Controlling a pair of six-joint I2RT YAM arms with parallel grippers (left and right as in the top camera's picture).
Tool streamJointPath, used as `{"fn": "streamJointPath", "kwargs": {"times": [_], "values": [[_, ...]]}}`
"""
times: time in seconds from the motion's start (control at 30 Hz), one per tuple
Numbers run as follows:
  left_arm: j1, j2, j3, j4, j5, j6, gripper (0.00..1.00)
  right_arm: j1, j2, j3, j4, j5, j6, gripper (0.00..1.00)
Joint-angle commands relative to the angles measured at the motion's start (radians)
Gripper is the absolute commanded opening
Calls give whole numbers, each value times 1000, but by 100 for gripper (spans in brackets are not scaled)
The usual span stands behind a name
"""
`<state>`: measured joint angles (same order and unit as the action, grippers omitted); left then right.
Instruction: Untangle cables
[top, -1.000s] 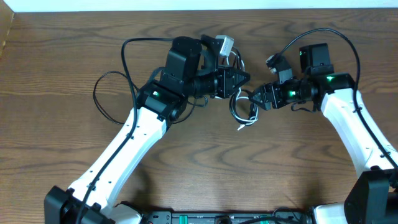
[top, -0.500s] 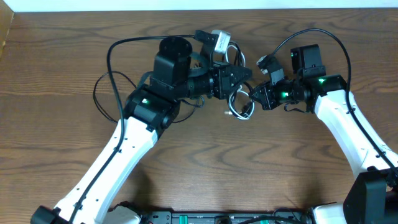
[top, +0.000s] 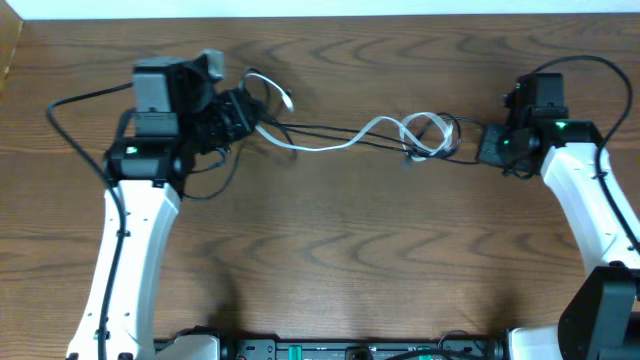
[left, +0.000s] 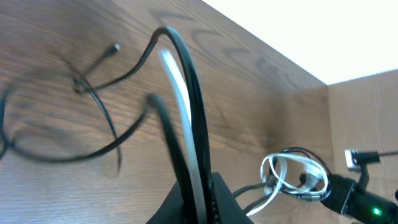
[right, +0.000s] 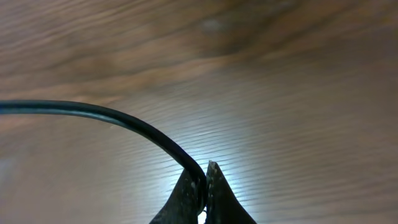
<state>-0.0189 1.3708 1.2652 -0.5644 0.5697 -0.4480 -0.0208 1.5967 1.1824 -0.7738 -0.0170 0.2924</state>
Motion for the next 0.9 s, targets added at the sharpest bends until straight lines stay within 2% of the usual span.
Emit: {"fn": "streamJointPath", "kwargs": {"times": [0.0, 0.07, 0.2, 0.23, 0.3, 0.33, 0.37, 0.4, 0.47, 0.5, 0.53, 0.57, 0.6, 0.63, 0.7, 0.8, 0.83, 0.87], "values": [[56, -19, 9, -11, -32, 2, 7, -35, 1, -6, -1, 49, 28, 1], [50, -19, 9, -31, -32, 3, 8, -30, 1, -6, 1, -14, 6, 1], [51, -19, 8, -51, -41, 36, 7, -39, 1, -6, -31, 127, 53, 1], [51, -19, 8, -66, -98, 45, 7, -45, 1, -6, -47, 208, 70, 1], [51, -19, 8, -109, -259, 72, 8, -61, 1, -6, -49, 230, 73, 1], [51, -19, 8, -145, -383, 82, 7, -66, 1, -6, -28, 163, 26, 1], [51, -19, 8, -177, -482, 87, 8, -65, 1, -6, 18, 32, -82, 1], [51, -19, 8, -184, -502, 95, 7, -65, 0, -6, 42, -47, -126, 1], [51, -19, 8, -206, -504, 108, 8, -65, -12, -6, 149, -414, -262, 1], [51, -19, 8, -211, -497, 108, 8, -66, -17, -6, 171, -474, -274, 1], [50, -19, 6, -220, -479, 108, 17, -65, -33, -6, 240, -619, -283, 1], [50, -19, 4, -224, -453, 108, 47, -66, -48, -6, 294, -695, -283, 1], [50, -19, 2, -229, -422, 108, 69, -65, -69, -6, 328, -719, -283, 1], [50, -19, 2, -244, -394, 113, 76, -65, -91, -6, 335, -675, -282, 1], [50, -19, 2, -266, -321, 161, 81, -65, -109, -6, 290, -558, -282, 2], [46, -19, 1, -319, -230, 190, 84, -65, -110, -6, 104, -314, -280, 1], [33, -19, -2, -329, -196, 203, 84, -65, -109, -6, 56, -244, -264, 1], [6, -19, -4, -335, -157, 255, 83, -65, -109, -6, 8, -92, -180, 1]]}}
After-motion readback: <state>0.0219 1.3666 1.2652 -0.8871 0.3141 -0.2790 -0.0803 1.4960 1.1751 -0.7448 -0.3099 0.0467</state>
